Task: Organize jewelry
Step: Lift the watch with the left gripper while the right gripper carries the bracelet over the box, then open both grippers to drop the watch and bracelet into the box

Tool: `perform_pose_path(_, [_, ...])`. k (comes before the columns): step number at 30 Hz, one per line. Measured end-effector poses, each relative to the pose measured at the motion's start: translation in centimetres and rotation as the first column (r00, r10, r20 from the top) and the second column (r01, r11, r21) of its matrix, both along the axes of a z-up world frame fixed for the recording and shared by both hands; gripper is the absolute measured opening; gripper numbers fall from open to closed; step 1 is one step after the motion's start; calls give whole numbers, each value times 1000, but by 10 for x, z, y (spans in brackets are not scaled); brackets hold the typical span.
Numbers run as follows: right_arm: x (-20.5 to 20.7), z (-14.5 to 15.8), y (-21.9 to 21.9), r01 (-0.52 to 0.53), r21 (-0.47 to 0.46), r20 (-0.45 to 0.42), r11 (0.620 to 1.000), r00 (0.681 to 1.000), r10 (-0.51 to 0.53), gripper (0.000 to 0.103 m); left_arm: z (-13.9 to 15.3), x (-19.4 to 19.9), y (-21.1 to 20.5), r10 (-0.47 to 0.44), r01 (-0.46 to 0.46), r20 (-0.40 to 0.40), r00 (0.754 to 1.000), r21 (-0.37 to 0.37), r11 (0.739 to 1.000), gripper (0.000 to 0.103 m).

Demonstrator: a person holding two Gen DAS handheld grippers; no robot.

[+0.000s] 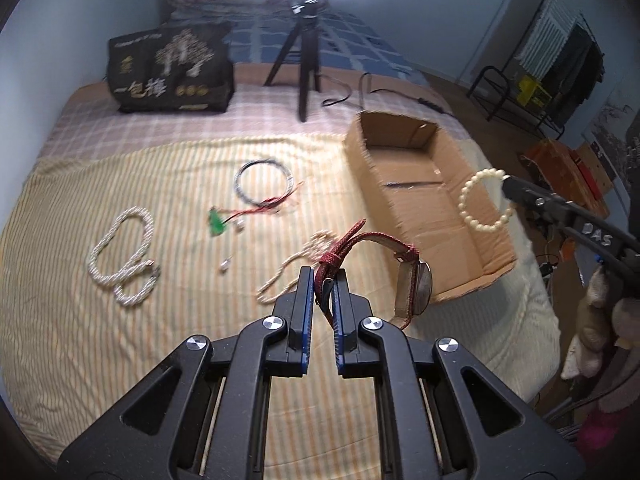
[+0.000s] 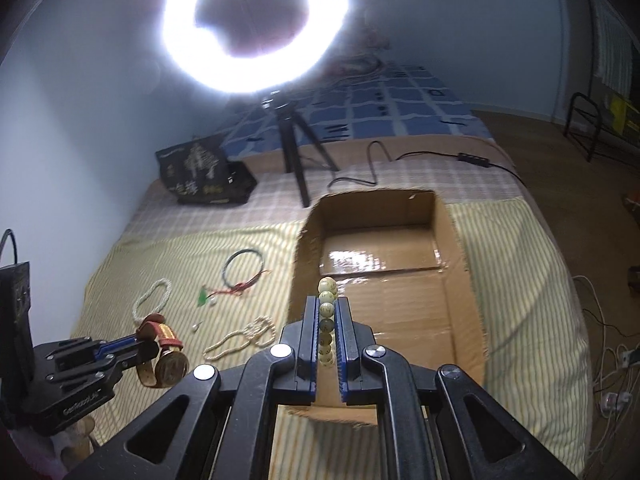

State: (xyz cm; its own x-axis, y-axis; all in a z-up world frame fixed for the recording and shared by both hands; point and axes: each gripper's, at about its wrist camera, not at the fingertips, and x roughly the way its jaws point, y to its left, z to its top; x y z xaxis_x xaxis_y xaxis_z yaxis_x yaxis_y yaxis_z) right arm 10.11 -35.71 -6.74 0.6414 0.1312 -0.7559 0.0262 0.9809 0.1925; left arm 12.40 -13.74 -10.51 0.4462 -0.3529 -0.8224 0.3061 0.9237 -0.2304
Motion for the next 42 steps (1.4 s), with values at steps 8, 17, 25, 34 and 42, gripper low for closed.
perform_pose_path(8, [14, -15, -31, 61, 19, -40, 998, 997, -60, 5, 9, 10, -49, -67, 67, 30, 997, -8, 998, 7])
perform_pose_path(17, [28, -25, -46, 92, 8, -64, 996, 994, -91, 5, -13, 18, -80, -100, 100, -28, 995, -7, 995, 7])
perform_pose_path(25, [31, -31, -55, 119, 22, -78, 993, 990, -117, 5, -24, 18, -105, -137, 137, -52, 989, -7, 991, 7])
perform_pose_path(34, [32, -30, -57, 130, -4, -64, 992, 989, -130, 44, -27, 20, -115, -165, 164, -43, 985, -31, 986, 26])
perform_pose_path(42, [27, -23, -59, 150, -29, -31, 988, 988, -151, 73, -26, 16, -109, -167, 167, -14, 986, 12, 986, 44])
